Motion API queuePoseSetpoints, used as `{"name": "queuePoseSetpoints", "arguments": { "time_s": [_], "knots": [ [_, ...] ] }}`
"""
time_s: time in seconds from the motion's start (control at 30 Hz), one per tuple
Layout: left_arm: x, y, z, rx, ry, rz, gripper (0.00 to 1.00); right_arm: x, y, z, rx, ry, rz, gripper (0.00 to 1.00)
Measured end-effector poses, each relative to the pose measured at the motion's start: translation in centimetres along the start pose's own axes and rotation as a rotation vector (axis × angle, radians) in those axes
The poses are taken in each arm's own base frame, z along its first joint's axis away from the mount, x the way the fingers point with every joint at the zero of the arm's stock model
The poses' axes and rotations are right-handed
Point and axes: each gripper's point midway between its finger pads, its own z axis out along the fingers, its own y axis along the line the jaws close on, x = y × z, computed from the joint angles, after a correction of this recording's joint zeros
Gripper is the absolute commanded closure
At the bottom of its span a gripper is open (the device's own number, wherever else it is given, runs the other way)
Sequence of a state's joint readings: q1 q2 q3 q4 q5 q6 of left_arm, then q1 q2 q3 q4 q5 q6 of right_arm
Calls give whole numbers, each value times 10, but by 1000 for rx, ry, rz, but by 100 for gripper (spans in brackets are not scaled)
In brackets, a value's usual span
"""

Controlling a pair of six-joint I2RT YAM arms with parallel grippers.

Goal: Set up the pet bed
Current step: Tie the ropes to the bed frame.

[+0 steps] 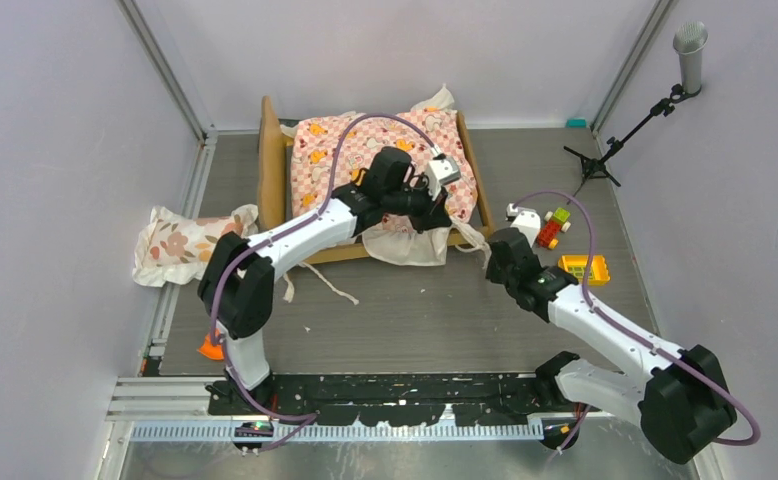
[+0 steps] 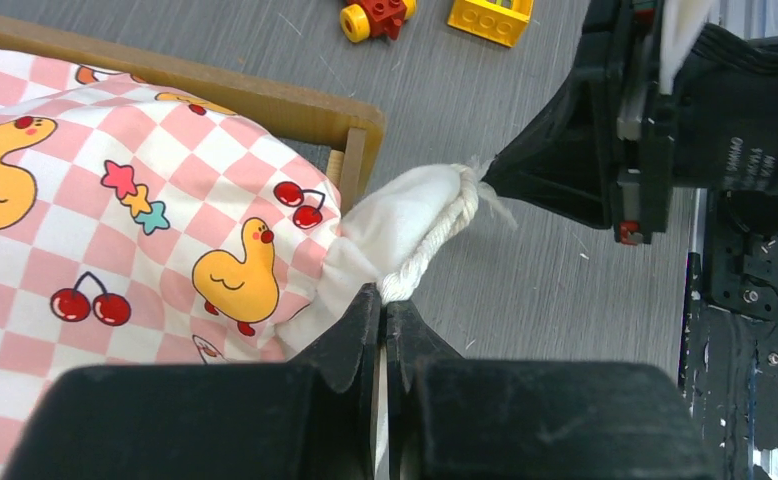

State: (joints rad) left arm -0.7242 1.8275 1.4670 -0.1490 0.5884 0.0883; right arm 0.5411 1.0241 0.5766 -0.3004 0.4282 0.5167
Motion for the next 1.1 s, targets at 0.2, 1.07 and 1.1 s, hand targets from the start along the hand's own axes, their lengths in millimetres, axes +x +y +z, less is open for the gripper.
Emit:
{"name": "queuePoseSetpoints", "arguments": {
  "time_s": [0.2, 1.07, 1.1],
  "knots": [
    [-7, 7, -9, -51, -6, 3, 100, -10, -26, 7, 99, 25, 79, 99],
    [14, 2, -37, -126, 39, -34, 100, -14, -80, 93, 287, 306, 253, 99],
    [17, 1, -38, -129, 39, -45, 100, -15, -79, 95, 288, 311, 254, 99]
  ]
}}
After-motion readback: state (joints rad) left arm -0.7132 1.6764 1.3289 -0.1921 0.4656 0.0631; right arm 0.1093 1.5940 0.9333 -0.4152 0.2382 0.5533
